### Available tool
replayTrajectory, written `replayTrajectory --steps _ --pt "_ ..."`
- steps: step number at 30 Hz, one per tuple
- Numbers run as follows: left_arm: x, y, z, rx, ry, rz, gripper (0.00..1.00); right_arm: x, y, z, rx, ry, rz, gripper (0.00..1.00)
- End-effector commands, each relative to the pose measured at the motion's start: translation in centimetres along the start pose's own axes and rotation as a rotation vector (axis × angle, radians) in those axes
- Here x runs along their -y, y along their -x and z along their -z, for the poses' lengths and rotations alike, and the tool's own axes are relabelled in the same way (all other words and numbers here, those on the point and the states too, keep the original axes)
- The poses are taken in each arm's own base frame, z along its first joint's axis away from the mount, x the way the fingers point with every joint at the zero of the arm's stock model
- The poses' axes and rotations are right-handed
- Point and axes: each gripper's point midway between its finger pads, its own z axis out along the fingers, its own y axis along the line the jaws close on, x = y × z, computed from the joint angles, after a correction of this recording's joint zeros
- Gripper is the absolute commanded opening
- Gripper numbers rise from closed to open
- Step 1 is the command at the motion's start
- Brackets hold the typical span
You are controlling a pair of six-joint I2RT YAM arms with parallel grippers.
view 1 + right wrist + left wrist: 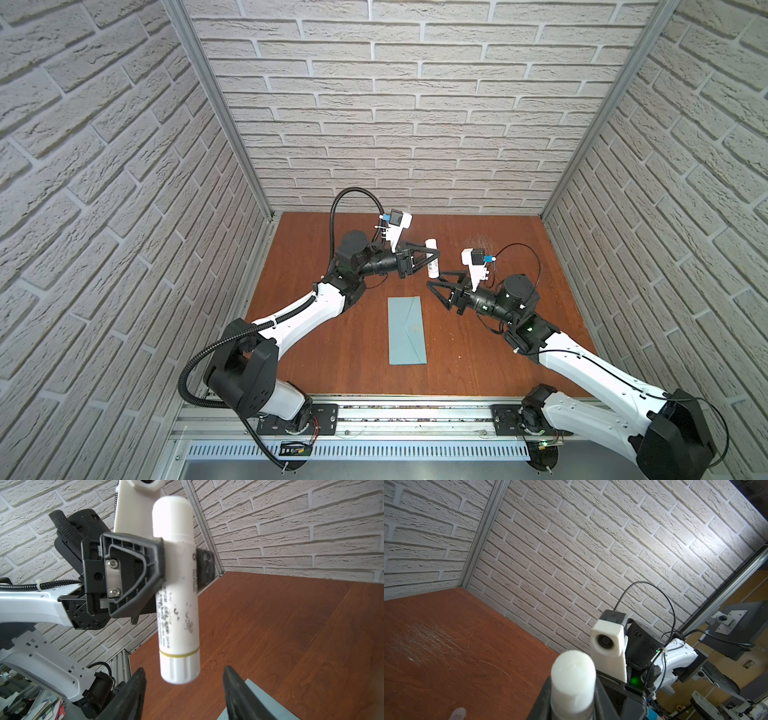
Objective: Place the letter into the envelope and seal it
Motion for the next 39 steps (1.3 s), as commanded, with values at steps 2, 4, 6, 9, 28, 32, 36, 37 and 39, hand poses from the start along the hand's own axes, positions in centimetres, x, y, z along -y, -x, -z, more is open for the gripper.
replayTrajectory --steps 2,4,6,9,28,32,36,37,39 --pt "1.8 1.5 -0.4 0.038 -0.078 -0.063 0.00 -1.5 2.2 0.0 0.051 0.064 0.055 0.51" --pt "1.8 1.4 -0.5 0.034 -0.080 -0.059 0.00 -1.5 2.3 0.0 0.052 0.067 0.058 0.48" --pt "1.8 1.4 -0.5 0.034 -0.082 -0.061 0.00 -1.4 2.3 0.0 0.048 0.069 0.060 0.44" --pt "1.8 1.4 -0.6 0.030 -0.084 -0.059 0.00 -1.4 2.2 -0.1 0.043 0.074 0.064 0.36" --pt "-3.7 -2.6 -0.4 -0.043 0.265 -0.077 0.00 -0.8 5.1 0.8 0.168 -0.025 0.029 0.17" --pt "-5.1 -2.8 0.4 -0.009 0.386 -0.100 0.00 -0.6 5.7 1.5 0.220 -0.117 0.061 0.15" --pt "-5.7 -2.6 0.3 0.035 0.458 -0.112 0.00 -1.4 5.9 1.4 0.242 -0.196 0.139 0.15" --pt "-5.6 -2.5 0.1 0.044 0.462 -0.117 0.00 -1.5 5.9 1.4 0.247 -0.214 0.155 0.15" --pt "-5.7 -2.4 -0.2 0.059 0.481 -0.121 0.00 -1.8 6.1 1.4 0.262 -0.260 0.189 0.15"
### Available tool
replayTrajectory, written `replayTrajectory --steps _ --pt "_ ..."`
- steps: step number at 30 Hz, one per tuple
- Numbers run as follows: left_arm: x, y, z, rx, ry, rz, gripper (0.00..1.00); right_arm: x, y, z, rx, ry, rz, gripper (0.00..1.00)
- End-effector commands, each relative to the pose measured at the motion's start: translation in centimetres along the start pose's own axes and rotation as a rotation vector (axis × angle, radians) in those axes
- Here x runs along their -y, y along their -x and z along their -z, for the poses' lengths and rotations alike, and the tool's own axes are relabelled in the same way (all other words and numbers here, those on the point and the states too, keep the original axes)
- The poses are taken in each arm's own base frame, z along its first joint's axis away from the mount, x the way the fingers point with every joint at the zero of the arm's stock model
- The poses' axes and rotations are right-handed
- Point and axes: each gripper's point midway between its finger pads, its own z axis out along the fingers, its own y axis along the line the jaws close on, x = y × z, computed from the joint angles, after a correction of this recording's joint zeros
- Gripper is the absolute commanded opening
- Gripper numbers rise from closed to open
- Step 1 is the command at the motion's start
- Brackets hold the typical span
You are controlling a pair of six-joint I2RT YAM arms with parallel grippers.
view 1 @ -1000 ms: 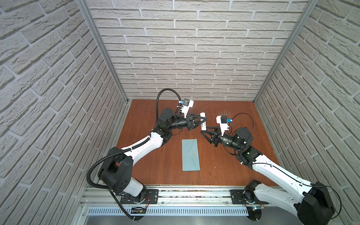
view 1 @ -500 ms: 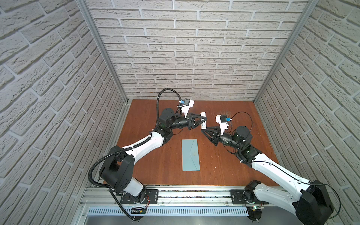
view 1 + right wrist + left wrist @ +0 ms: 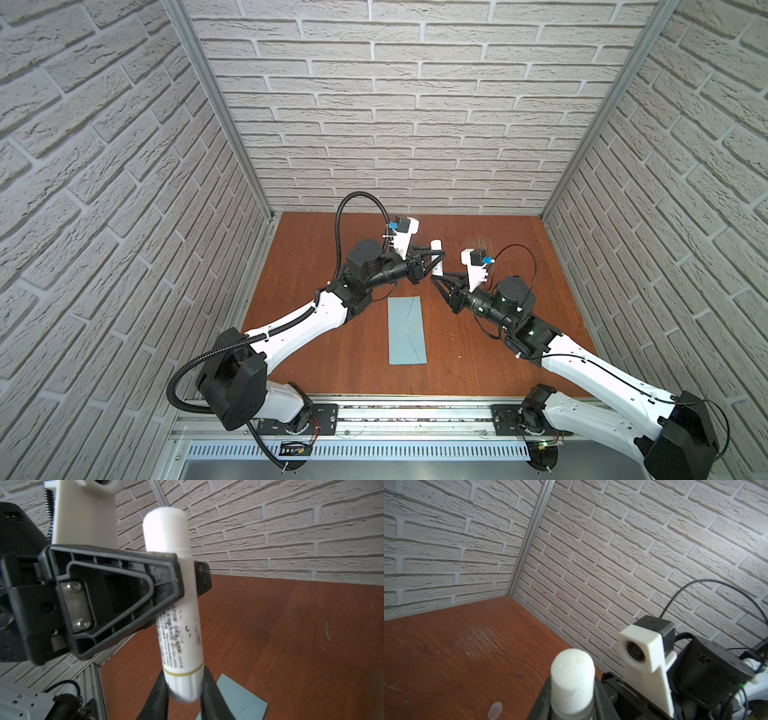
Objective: Place the letter into the envelope and seal it
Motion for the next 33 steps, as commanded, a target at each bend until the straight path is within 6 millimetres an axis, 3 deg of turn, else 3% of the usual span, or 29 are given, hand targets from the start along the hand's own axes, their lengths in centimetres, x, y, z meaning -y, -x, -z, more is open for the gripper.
replayTrajectory --steps 1,11,18,22,27,33 --pt "-4.2 -2.2 -0.2 -0.017 0.192 -0.020 0.00 -2.6 6.6 1.7 0.246 -0.027 0.095 0.14" --pt "-6.1 -2.4 -0.2 0.058 0.338 -0.004 0.00 -3.6 7.9 1.2 0.355 -0.221 0.187 0.14" --pt "-6.5 -3.2 -1.0 0.076 0.366 0.012 0.00 -4.7 7.4 -0.2 0.361 -0.331 0.273 0.16" --pt "-6.3 -2.9 -0.9 0.078 0.361 -0.002 0.00 -5.1 6.3 -0.8 0.347 -0.323 0.313 0.23" --pt "-5.8 -0.3 0.3 0.104 0.307 -0.028 0.00 -2.8 4.1 0.1 0.265 -0.404 0.365 0.54" --pt "-5.0 2.7 2.2 0.130 0.191 -0.049 0.00 -0.6 1.5 2.1 0.199 -0.347 0.343 0.59"
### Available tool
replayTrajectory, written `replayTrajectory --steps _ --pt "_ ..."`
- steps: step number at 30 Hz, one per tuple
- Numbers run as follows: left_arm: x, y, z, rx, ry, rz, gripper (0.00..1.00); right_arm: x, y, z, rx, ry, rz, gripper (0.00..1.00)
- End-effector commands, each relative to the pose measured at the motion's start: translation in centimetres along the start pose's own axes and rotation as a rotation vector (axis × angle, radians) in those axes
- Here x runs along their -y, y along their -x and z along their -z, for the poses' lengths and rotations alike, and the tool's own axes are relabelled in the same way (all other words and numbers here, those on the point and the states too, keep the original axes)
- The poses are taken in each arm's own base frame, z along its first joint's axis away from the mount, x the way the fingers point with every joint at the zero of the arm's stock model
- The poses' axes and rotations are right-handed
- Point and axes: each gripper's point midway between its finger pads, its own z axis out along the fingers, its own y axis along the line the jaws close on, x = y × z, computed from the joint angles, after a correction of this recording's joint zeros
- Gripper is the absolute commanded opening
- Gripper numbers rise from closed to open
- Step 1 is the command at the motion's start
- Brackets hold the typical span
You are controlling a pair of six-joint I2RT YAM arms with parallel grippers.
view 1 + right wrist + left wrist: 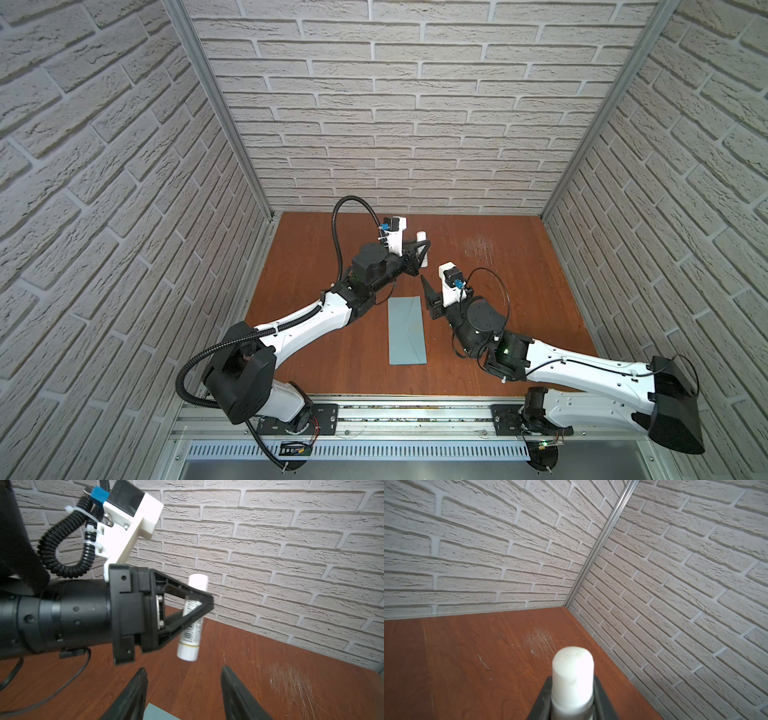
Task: Place the letter into the envelope and seal it
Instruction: 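Open the right gripper and draw it back from the glue stick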
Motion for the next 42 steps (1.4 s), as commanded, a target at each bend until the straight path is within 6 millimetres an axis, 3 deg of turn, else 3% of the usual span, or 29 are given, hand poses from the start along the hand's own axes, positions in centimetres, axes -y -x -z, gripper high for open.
replayTrajectory --steps 1,4,9,14,21,26,42 --pt "2.1 2.5 1.7 0.042 -0.135 -0.038 0.00 0.6 -0.3 1.1 0.012 0.070 -0.052 0.59" --pt "2.5 3.3 2.4 0.052 -0.206 -0.031 0.00 0.7 -0.5 1.5 -0.005 0.143 -0.064 0.59" --pt "3.8 4.2 3.5 0.072 -0.391 0.005 0.00 -1.1 -0.1 0.9 -0.042 0.388 -0.178 0.57" --pt "5.6 4.4 4.9 0.099 -0.578 0.013 0.00 -1.8 1.6 0.1 0.001 0.577 -0.332 0.57" --pt "6.8 4.1 5.7 0.120 -0.728 0.051 0.00 -2.9 3.5 -0.8 0.051 0.751 -0.428 0.65" --pt "7.4 3.4 5.5 0.092 -0.758 0.038 0.00 -3.5 3.8 -1.1 0.051 0.817 -0.441 0.66" --pt "8.3 3.3 5.4 0.083 -0.784 0.032 0.00 -3.6 3.4 -2.1 0.026 0.833 -0.463 0.48"
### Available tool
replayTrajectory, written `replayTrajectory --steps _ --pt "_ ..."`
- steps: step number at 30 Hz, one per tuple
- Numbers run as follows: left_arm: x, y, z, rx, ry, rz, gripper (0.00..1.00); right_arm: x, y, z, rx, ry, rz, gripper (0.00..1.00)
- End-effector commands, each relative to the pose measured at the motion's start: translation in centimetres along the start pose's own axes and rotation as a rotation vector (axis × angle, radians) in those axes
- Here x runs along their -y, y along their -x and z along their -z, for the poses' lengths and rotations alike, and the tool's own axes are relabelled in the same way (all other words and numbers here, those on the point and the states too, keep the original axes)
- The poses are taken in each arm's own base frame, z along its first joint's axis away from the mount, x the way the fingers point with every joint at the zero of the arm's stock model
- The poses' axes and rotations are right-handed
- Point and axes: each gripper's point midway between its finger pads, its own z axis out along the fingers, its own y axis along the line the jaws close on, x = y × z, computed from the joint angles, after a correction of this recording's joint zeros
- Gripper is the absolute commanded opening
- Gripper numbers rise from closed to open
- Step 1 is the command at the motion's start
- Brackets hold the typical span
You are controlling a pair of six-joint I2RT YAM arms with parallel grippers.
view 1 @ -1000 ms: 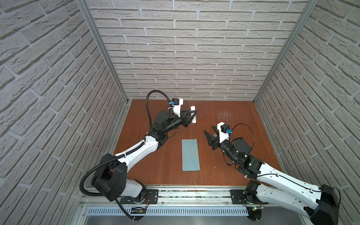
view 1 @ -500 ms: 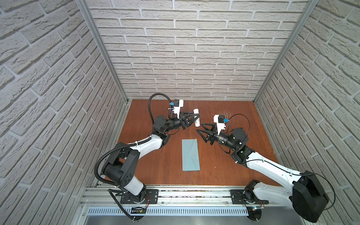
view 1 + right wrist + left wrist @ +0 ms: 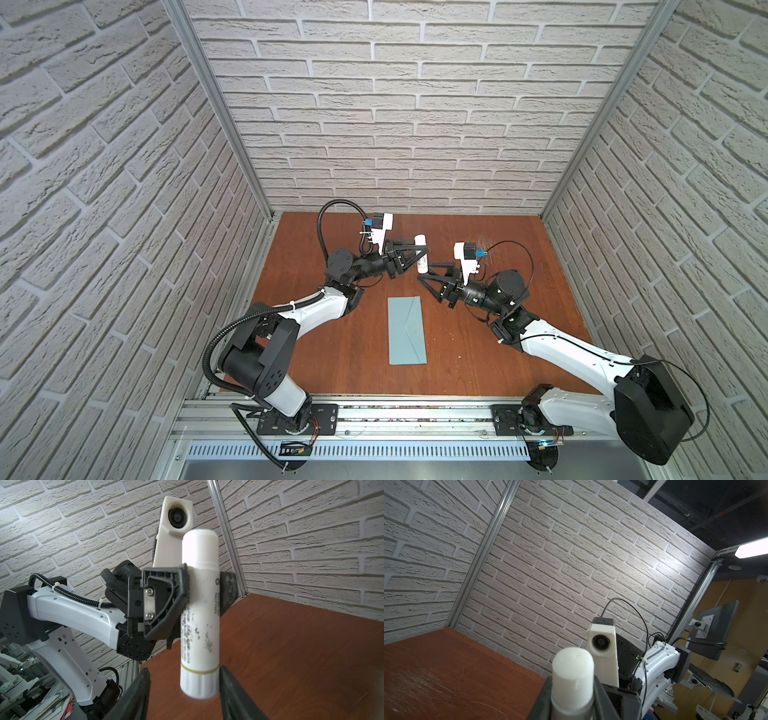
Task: Place the letter into the envelope and seal it
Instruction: 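Open the right gripper and draw it back from the glue stick, then close the right gripper on the glue stick body again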
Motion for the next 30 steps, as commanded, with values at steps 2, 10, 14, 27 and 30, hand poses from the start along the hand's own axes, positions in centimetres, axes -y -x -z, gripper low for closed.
replayTrajectory --steps 2,10,14,27,30 --pt "2.2 1.3 -0.4 0.031 -0.078 -0.088 0.00 -1.4 2.5 -0.2 0.065 0.059 0.035 0.43" --pt "1.5 1.1 -0.4 0.043 -0.053 -0.083 0.00 -2.3 2.5 -0.7 0.044 0.122 0.041 0.21" --pt "0.5 0.9 -0.5 0.050 0.006 -0.087 0.00 -2.4 3.4 -0.6 0.071 0.114 0.034 0.12" --pt "-3.3 -0.5 -0.3 0.026 0.431 -0.226 0.00 -1.7 6.6 2.2 0.110 -0.454 0.336 0.06" --pt "-3.5 -1.3 -1.2 0.038 0.447 -0.224 0.00 -2.4 7.5 2.3 0.155 -0.554 0.392 0.06"
